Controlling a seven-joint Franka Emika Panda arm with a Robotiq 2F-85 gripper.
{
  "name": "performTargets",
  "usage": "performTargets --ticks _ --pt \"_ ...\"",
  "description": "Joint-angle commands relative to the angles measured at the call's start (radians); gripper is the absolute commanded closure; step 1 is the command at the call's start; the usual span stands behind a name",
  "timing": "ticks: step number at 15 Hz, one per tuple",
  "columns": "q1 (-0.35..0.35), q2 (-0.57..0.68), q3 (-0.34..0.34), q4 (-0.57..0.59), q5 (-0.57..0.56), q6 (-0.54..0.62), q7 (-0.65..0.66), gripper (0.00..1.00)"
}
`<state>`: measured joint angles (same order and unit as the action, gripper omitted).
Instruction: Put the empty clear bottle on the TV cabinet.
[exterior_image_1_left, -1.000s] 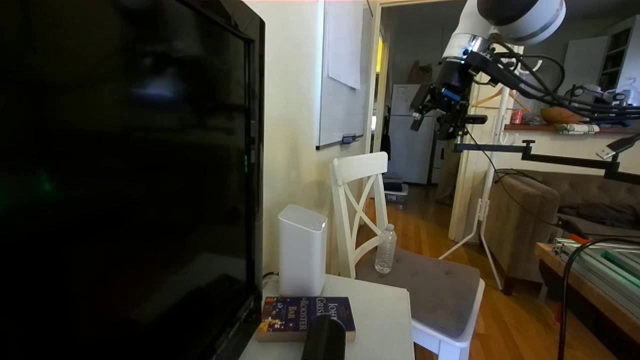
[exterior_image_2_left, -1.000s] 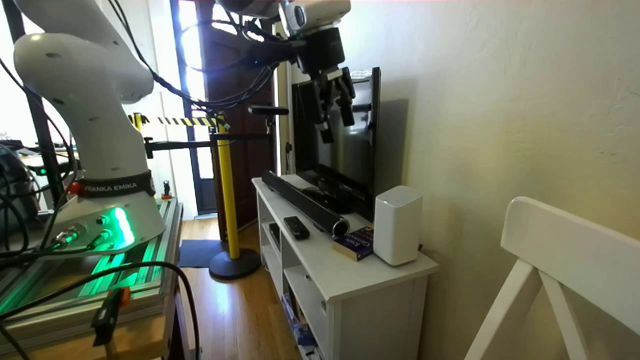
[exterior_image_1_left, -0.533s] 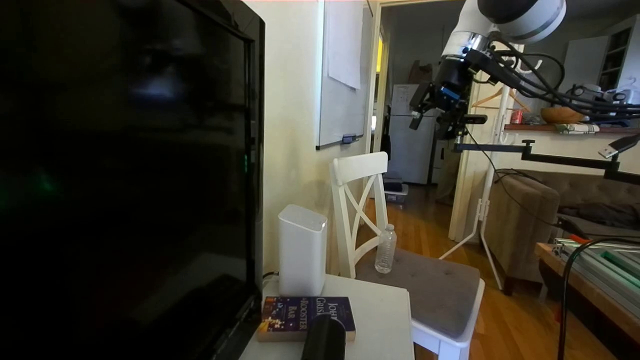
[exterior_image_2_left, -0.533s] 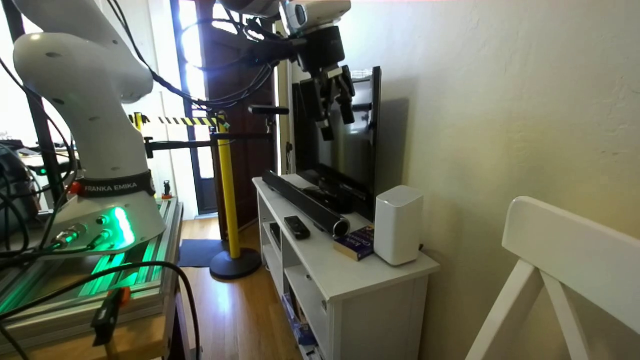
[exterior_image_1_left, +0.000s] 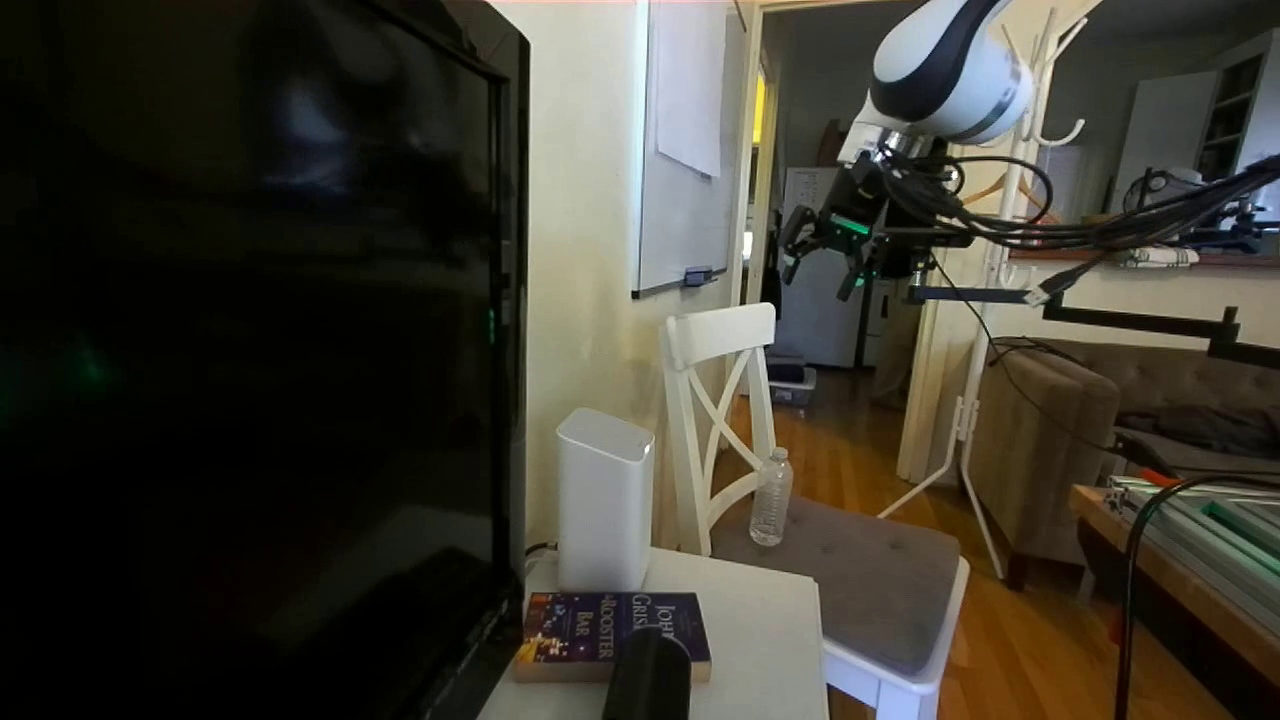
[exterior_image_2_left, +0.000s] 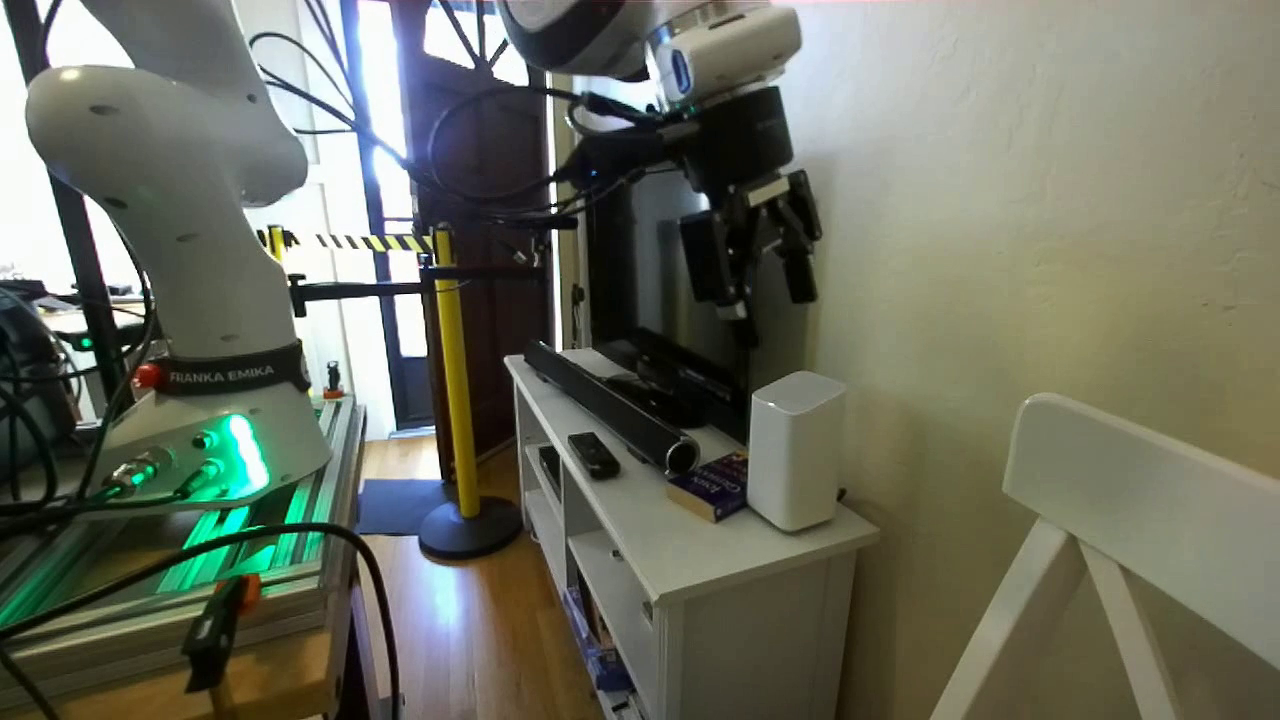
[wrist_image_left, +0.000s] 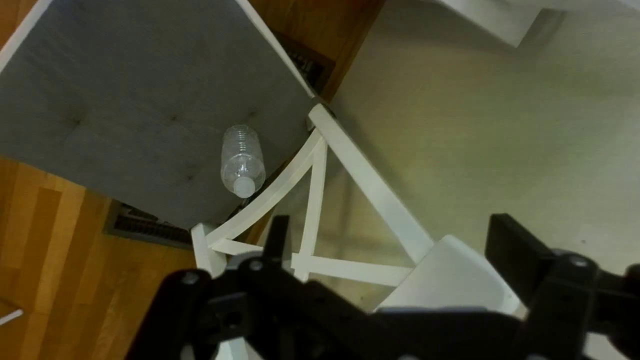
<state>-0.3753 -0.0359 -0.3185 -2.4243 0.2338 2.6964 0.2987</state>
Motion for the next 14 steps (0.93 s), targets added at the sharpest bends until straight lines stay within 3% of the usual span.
performTargets --ticks 1,6,12,14 --pt "-0.001 0.241 -0.023 0.202 0.140 0.008 -0.004 0.00" --pt "-0.081 0.493 0.028 0.393 0.325 0.017 -0.022 0.00" --pt "-0.174 0.727 0.066 0.536 0.387 0.090 0.013 0.00" --pt "-0.171 0.793 0.040 0.579 0.370 0.087 0.068 0.00"
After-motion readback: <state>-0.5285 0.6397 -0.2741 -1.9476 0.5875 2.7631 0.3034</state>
